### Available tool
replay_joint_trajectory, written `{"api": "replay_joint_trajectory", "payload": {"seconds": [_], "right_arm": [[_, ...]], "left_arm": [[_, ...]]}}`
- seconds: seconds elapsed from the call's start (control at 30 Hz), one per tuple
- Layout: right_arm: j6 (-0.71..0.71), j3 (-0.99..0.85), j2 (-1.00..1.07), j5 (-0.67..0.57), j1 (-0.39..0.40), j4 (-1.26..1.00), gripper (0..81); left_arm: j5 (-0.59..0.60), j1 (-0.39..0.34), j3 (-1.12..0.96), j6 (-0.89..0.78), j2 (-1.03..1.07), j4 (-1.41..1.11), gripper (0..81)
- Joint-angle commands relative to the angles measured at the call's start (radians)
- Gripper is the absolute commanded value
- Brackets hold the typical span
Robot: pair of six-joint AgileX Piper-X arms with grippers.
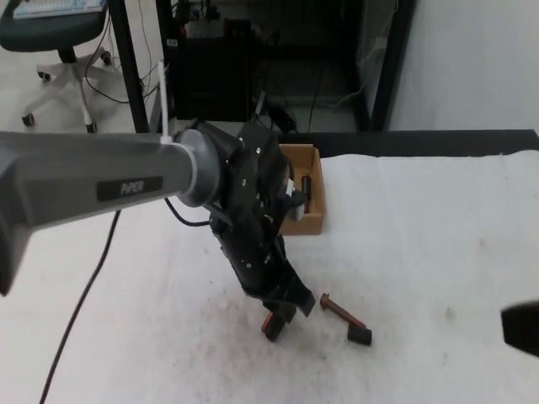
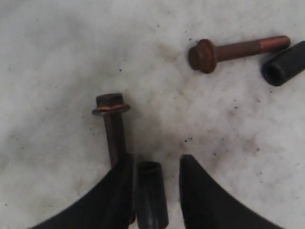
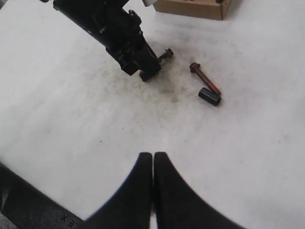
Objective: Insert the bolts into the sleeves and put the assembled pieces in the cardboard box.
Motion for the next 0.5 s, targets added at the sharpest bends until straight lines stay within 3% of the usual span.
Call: {"api": "replay_joint_trajectory", "payload": {"seconds": [0.0,0.47], "right_arm": [[0.008,0.003,-0.008,-0.003,-0.002,0.029,0.8],[0.008,0.003,-0.008,-0.007,-0.002,0.048,0.8]], "left_arm": [[-0.081,-0.003,-0.015,-0.019,-0.008,0.007,37.6],[-0.109,-0.003,-0.015,-0.019,0.040,-0.046,37.6]]}}
